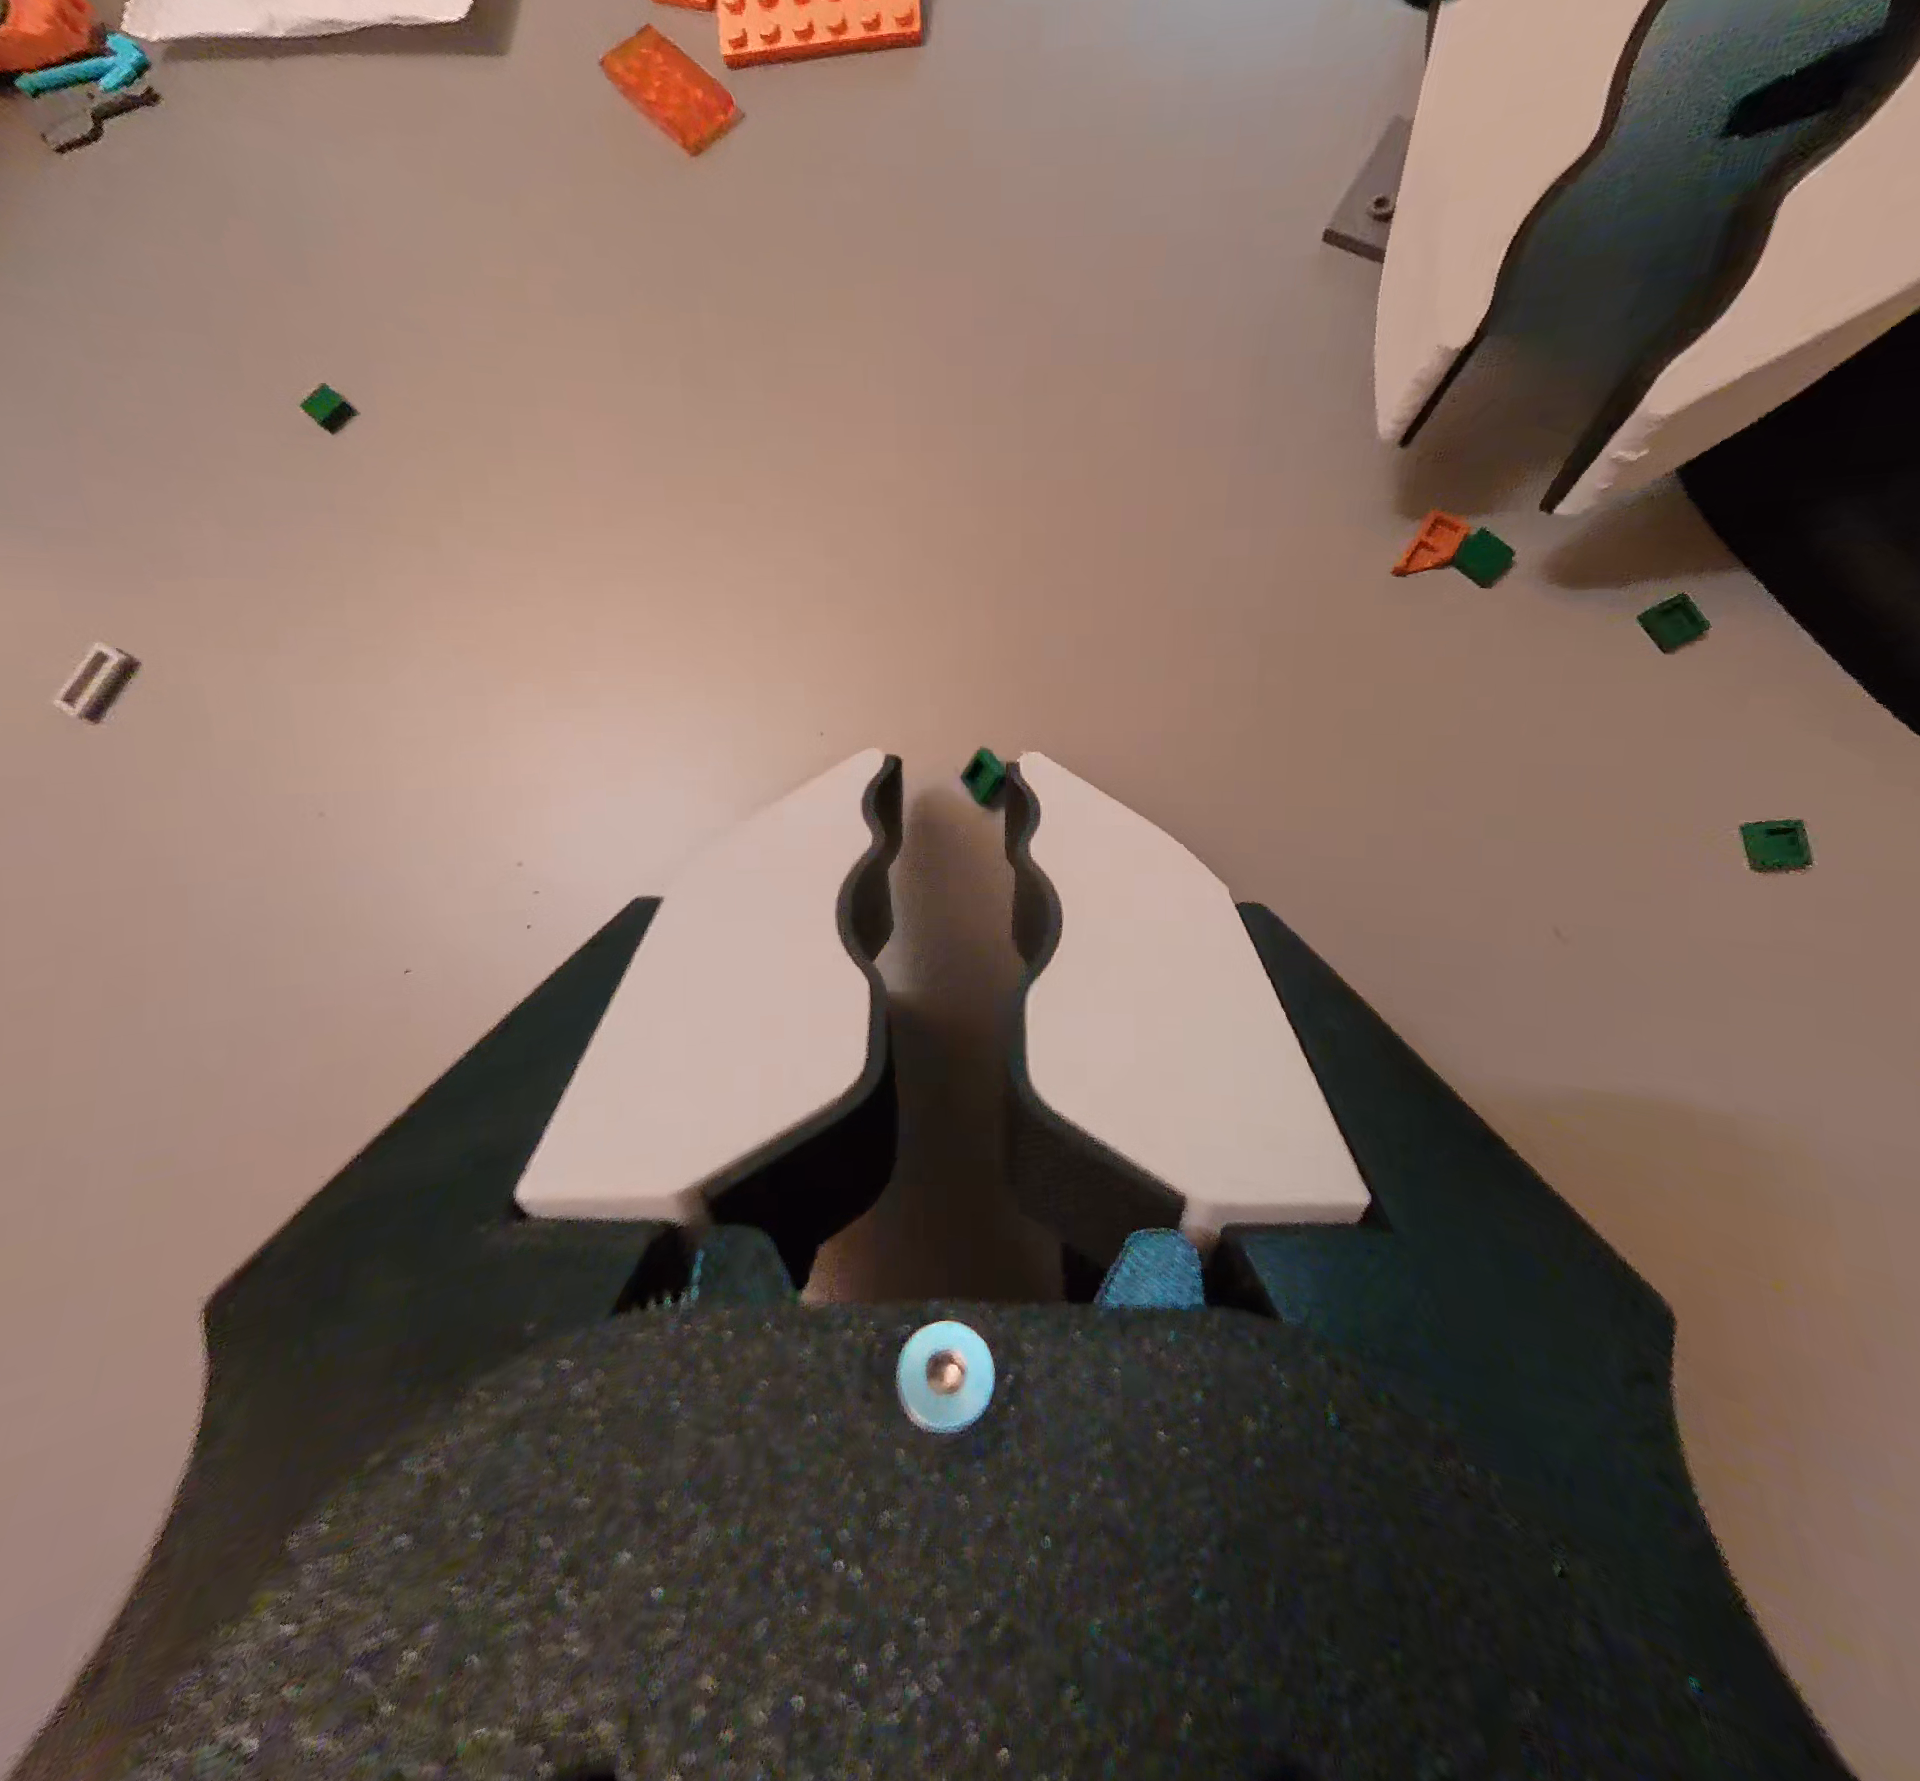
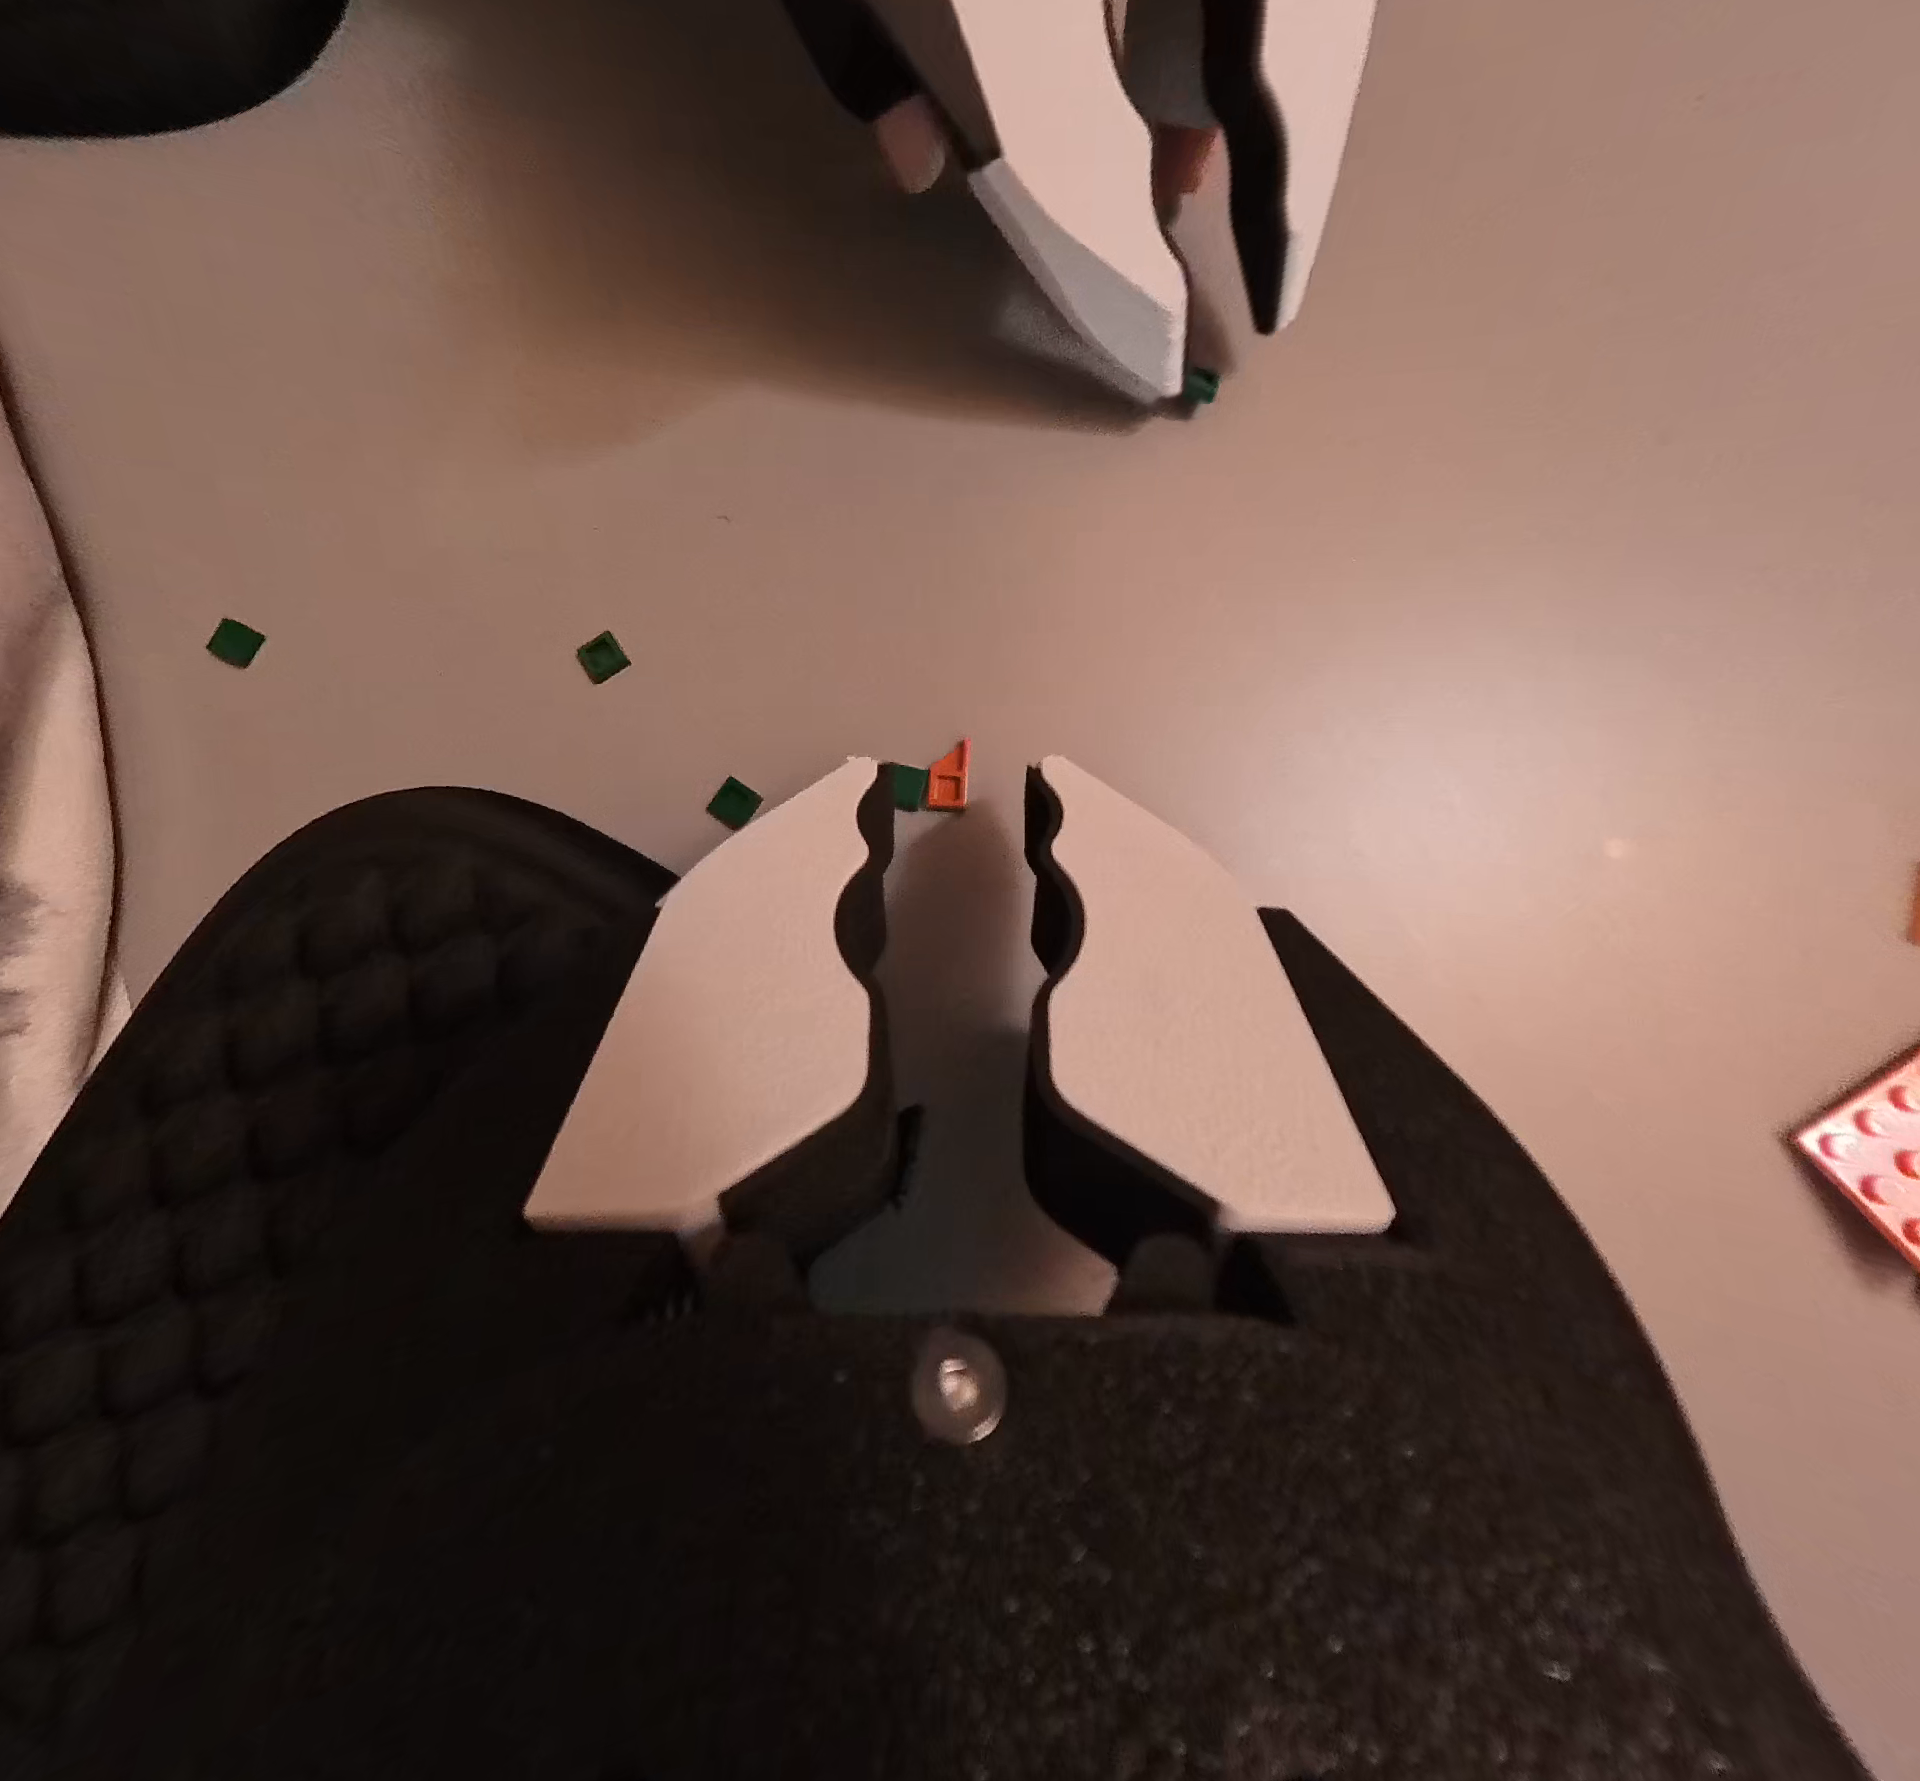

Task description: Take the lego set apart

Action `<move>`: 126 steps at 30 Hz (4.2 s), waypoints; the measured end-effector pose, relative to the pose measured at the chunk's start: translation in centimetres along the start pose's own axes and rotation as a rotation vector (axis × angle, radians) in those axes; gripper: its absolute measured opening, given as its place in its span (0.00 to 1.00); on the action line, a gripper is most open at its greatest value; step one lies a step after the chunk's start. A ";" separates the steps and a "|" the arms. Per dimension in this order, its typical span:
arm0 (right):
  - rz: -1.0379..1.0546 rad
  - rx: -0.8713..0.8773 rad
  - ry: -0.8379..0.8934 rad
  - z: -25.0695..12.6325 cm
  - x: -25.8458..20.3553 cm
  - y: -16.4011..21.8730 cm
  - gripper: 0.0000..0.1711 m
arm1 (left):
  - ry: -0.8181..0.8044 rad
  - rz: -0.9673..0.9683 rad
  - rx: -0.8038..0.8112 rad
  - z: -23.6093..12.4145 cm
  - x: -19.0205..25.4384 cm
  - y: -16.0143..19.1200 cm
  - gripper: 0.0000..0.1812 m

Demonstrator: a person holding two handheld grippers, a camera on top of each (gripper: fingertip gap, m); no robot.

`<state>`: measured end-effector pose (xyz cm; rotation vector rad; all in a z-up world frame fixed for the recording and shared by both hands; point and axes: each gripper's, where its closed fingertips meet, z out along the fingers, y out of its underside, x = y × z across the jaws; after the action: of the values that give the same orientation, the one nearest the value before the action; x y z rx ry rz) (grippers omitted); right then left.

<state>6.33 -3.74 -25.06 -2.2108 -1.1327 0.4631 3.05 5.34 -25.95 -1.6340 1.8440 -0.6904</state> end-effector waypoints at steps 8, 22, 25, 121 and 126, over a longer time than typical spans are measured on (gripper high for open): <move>-0.015 -0.074 -0.019 1.1 -0.4 0.7 0.14 | -0.014 0.073 0.028 -2.8 1.7 -0.2 0.13; -0.133 -0.180 -0.030 2.7 2.0 -0.7 0.09 | 0.280 0.179 -0.031 -2.2 13.9 0.5 0.14; -0.141 -0.167 0.011 3.3 3.9 -1.6 0.09 | 0.269 0.179 -0.060 -1.7 13.9 0.6 0.12; -0.392 -0.208 -0.230 0.3 1.4 -0.3 0.00 | 0.505 0.412 -0.129 -4.1 20.0 2.8 0.04; -0.371 -0.171 -0.215 -0.3 1.9 -0.2 0.00 | 0.430 0.387 -0.101 -3.3 17.6 2.2 0.04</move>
<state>7.46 -2.25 -24.76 -2.0580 -1.7132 0.4636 -2.37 -11.85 -26.65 -1.1887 2.4492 -0.8279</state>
